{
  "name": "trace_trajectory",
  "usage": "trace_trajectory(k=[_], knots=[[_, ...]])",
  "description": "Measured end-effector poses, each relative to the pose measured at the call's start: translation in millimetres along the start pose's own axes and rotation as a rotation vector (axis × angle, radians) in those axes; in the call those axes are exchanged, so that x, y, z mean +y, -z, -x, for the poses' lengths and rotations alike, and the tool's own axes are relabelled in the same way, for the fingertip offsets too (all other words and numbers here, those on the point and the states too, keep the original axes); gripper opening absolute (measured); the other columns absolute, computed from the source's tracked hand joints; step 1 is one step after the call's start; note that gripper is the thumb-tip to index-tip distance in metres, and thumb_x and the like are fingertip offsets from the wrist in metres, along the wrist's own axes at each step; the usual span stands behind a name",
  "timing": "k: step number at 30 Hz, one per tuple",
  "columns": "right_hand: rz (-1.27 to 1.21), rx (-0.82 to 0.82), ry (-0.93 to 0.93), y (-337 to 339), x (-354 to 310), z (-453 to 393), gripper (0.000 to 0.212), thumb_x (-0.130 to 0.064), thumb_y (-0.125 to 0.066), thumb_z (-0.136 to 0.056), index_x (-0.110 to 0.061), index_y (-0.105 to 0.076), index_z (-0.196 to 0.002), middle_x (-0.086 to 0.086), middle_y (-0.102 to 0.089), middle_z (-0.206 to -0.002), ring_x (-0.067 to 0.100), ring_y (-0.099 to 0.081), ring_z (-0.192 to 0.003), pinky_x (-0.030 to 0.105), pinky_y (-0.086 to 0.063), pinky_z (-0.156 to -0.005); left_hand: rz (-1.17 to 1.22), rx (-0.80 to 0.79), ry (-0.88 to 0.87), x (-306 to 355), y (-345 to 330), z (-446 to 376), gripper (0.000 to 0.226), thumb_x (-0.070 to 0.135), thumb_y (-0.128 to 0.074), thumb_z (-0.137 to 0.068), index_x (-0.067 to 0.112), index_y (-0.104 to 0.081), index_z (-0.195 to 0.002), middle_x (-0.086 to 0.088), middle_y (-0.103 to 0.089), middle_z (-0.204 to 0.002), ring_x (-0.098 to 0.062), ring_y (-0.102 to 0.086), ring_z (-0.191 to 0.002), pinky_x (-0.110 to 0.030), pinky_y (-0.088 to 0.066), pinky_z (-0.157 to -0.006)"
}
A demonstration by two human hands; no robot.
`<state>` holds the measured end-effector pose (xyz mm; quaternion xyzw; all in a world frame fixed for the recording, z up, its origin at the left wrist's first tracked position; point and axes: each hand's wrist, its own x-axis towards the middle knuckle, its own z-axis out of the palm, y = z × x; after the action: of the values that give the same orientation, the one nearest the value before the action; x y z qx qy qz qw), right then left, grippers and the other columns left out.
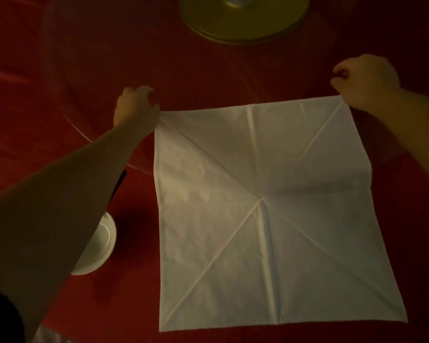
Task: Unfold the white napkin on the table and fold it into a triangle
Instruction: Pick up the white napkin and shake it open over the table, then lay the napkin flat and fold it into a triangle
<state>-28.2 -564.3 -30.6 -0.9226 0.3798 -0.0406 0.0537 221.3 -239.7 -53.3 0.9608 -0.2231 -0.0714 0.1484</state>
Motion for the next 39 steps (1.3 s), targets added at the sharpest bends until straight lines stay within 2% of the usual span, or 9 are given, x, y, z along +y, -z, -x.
trace_trajectory(k=[3,6,13,15,19,23,25,29,39], knots=[[-0.097,0.084,0.025,6,-20,21,0.037,-0.025,-0.051,-0.095,-0.008,-0.057,-0.128,0.022,-0.057,-0.125,0.040,-0.054,-0.112,0.047,-0.045,-0.091,-0.010,0.202,-0.086,13,7,25,0.044,0.020,-0.046,-0.092,0.016,-0.045,-0.136,-0.015,-0.046,-0.136,-0.033,-0.040,-0.125,-0.046,-0.039,-0.099],[-0.248,0.152,0.080,14,-47,68,0.035,-0.026,-0.050,-0.093,-0.010,-0.062,-0.121,0.020,-0.060,-0.119,0.036,-0.055,-0.108,0.043,-0.044,-0.089,0.118,0.260,-0.180,35,10,80,0.046,0.020,-0.045,-0.093,0.016,-0.041,-0.139,-0.011,-0.043,-0.142,-0.029,-0.034,-0.132,-0.044,-0.034,-0.106],[-0.416,0.096,0.283,-21,-109,253,0.025,-0.008,-0.060,-0.087,0.002,-0.068,-0.109,0.022,-0.066,-0.114,0.039,-0.060,-0.104,0.042,-0.048,-0.090,0.202,0.063,-0.301,50,-41,261,0.052,0.023,-0.033,-0.099,0.012,-0.021,-0.148,-0.011,-0.017,-0.158,-0.024,-0.004,-0.146,-0.045,-0.012,-0.118],[-0.421,0.001,0.314,-37,-121,286,0.030,-0.009,-0.056,-0.089,0.001,-0.064,-0.117,0.021,-0.062,-0.123,0.037,-0.058,-0.113,0.043,-0.044,-0.098,0.172,-0.019,-0.334,44,-57,292,0.053,0.026,-0.024,-0.099,0.009,-0.017,-0.149,-0.012,-0.012,-0.159,-0.025,0.001,-0.146,-0.047,-0.010,-0.118],[-0.392,-0.111,0.372,-66,-135,323,0.039,-0.007,-0.051,-0.090,0.002,-0.055,-0.128,0.021,-0.055,-0.134,0.038,-0.050,-0.124,0.046,-0.039,-0.103,0.110,-0.107,-0.405,26,-79,320,0.064,0.034,-0.009,-0.092,0.005,-0.018,-0.148,-0.016,-0.014,-0.157,-0.031,-0.003,-0.145,-0.050,-0.011,-0.117],[-0.231,-0.078,0.431,-91,-125,333,0.042,-0.016,-0.050,-0.089,-0.003,-0.055,-0.129,0.015,-0.055,-0.136,0.033,-0.044,-0.131,0.048,-0.028,-0.109,0.048,-0.124,-0.449,7,-97,325,0.059,0.032,-0.023,-0.094,0.000,-0.032,-0.143,-0.021,-0.030,-0.151,-0.036,-0.024,-0.141,-0.053,-0.021,-0.114],[-0.121,-0.050,0.393,-98,-119,334,0.045,-0.031,-0.041,-0.095,-0.009,-0.054,-0.132,0.010,-0.052,-0.140,0.029,-0.041,-0.134,0.050,-0.028,-0.110,-0.014,-0.097,-0.464,-4,-104,323,0.057,0.034,-0.026,-0.096,0.002,-0.036,-0.142,-0.019,-0.033,-0.150,-0.032,-0.026,-0.141,-0.048,-0.017,-0.115],[0.069,-0.072,0.333,-102,-82,328,0.063,-0.055,-0.027,-0.098,-0.012,-0.038,-0.143,0.011,-0.040,-0.149,0.030,-0.030,-0.139,0.050,-0.024,-0.110,-0.103,-0.083,-0.480,-26,-106,317,0.063,0.051,-0.023,-0.096,0.016,-0.019,-0.149,-0.005,-0.012,-0.156,-0.021,-0.007,-0.146,-0.045,-0.004,-0.118],[0.122,-0.131,-0.019,-88,43,313,0.081,-0.068,-0.006,-0.090,-0.014,-0.007,-0.151,0.006,-0.008,-0.160,0.018,0.000,-0.146,0.041,0.001,-0.117,-0.118,-0.070,-0.489,-43,-96,310,0.066,0.054,-0.019,-0.096,0.014,-0.011,-0.148,-0.009,-0.015,-0.156,-0.022,-0.006,-0.146,-0.045,-0.005,-0.117]])
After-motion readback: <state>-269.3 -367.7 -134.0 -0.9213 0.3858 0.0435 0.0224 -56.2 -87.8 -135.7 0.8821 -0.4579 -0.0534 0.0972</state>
